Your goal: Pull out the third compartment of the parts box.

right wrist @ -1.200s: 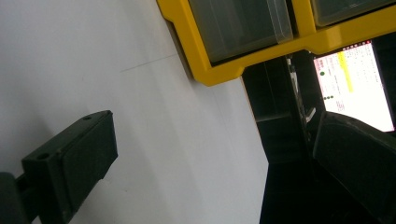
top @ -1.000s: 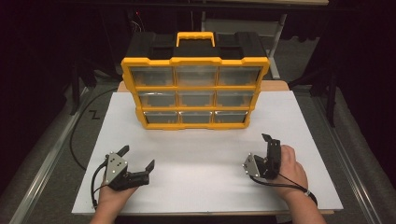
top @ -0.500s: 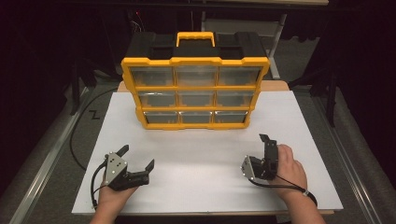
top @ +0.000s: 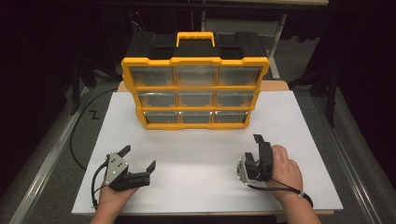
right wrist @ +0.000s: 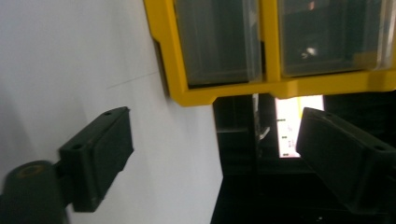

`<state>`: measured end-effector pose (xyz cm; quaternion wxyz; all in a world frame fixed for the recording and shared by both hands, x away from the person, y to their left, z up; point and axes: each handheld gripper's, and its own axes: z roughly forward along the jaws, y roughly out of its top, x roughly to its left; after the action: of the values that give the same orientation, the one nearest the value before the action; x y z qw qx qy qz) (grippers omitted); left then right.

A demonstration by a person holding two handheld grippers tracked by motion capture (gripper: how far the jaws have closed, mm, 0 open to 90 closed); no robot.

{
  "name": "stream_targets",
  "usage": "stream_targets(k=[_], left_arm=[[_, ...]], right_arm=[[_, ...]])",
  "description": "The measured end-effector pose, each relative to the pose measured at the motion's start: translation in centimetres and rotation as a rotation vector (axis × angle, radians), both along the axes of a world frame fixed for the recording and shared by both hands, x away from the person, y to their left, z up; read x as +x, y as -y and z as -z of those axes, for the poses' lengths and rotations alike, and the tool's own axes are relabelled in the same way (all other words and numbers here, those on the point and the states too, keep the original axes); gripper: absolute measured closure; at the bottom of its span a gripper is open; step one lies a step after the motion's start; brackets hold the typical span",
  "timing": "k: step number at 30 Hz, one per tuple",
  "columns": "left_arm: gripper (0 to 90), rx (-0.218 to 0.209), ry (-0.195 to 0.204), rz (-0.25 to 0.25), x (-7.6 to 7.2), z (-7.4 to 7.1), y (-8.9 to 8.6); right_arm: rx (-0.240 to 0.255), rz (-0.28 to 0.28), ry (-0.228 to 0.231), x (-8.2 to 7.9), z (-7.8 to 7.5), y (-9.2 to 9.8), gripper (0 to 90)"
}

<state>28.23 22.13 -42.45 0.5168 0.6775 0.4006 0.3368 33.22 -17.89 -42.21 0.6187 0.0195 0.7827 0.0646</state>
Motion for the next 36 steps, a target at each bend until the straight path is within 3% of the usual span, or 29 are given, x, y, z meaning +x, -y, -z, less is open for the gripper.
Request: stream_targets(k=[8, 12, 24, 27, 28, 30, 36], left_arm=[[0.4, 0.017, 0.002, 0.010, 0.0, 0.1, 0.3], [0.4, 0.022, 0.010, 0.012, -0.2, 0.1, 0.4], [0.4, 0.041, 0.003, 0.036, 0.1, 0.3, 0.7], [0.4, 0.038, -0.001, 0.039, 0.2, 0.4, 0.7], [0.4, 0.035, 0.000, 0.038, 0.2, 0.4, 0.8], [0.4, 0.030, -0.001, 0.039, 0.2, 0.4, 0.7], [0.4, 0.017, 0.002, 0.035, 0.2, 0.3, 0.5]], right_arm=[[-0.013, -0.023, 0.040, -0.1, 0.1, -1.0, 27.1], [-0.025, -0.048, 0.057, -0.3, 0.1, -1.4, 36.5], [-0.057, -0.048, 0.108, 0.7, -0.7, -2.7, 41.1], [-0.055, -0.051, 0.120, 0.9, -1.0, -3.0, 43.5], [-0.029, -0.042, 0.116, 1.0, -0.8, -3.1, 44.4], [-0.063, -0.043, 0.120, 1.3, -1.3, -3.3, 44.9], [-0.048, -0.050, 0.153, 2.0, -2.8, -3.8, 45.9]])
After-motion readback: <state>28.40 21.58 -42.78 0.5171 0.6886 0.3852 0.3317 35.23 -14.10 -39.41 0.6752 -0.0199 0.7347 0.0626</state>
